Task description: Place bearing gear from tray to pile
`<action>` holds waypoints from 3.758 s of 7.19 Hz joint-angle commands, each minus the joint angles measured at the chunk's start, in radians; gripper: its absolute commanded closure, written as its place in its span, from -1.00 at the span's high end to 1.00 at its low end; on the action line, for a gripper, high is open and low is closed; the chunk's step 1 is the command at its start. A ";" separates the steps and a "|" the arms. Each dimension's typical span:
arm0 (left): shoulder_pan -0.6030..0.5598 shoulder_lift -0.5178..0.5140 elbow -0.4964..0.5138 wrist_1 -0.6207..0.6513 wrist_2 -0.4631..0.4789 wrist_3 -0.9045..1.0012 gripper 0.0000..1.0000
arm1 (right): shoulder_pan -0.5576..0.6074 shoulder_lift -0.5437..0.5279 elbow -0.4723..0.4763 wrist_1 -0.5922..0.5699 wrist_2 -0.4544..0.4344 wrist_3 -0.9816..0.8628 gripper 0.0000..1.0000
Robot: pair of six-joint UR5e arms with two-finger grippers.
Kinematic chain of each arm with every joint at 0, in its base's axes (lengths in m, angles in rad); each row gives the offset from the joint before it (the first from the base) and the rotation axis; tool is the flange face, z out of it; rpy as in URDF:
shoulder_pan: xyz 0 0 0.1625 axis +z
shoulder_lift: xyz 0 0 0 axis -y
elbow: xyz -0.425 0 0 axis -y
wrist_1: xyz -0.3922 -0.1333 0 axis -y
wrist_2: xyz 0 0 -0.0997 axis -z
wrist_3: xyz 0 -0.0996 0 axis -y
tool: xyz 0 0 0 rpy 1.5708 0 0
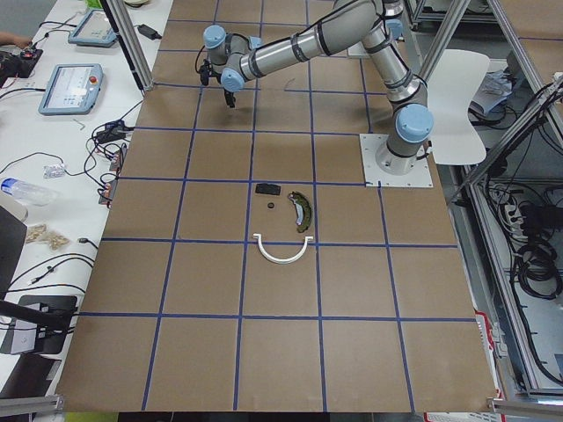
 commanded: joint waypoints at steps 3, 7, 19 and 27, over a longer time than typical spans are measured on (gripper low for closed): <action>-0.005 -0.006 -0.004 -0.008 0.010 -0.022 -0.73 | 0.000 0.002 0.000 -0.003 0.000 -0.007 1.00; 0.003 0.020 0.005 -0.032 0.060 -0.005 -1.00 | 0.000 0.002 0.000 -0.003 0.000 -0.011 1.00; 0.790 0.267 -0.174 -0.321 0.269 0.907 -1.00 | 0.000 0.002 0.000 -0.001 0.001 -0.011 1.00; 0.853 0.304 -0.470 0.000 0.241 0.989 -1.00 | -0.001 0.000 0.000 0.005 -0.006 -0.012 1.00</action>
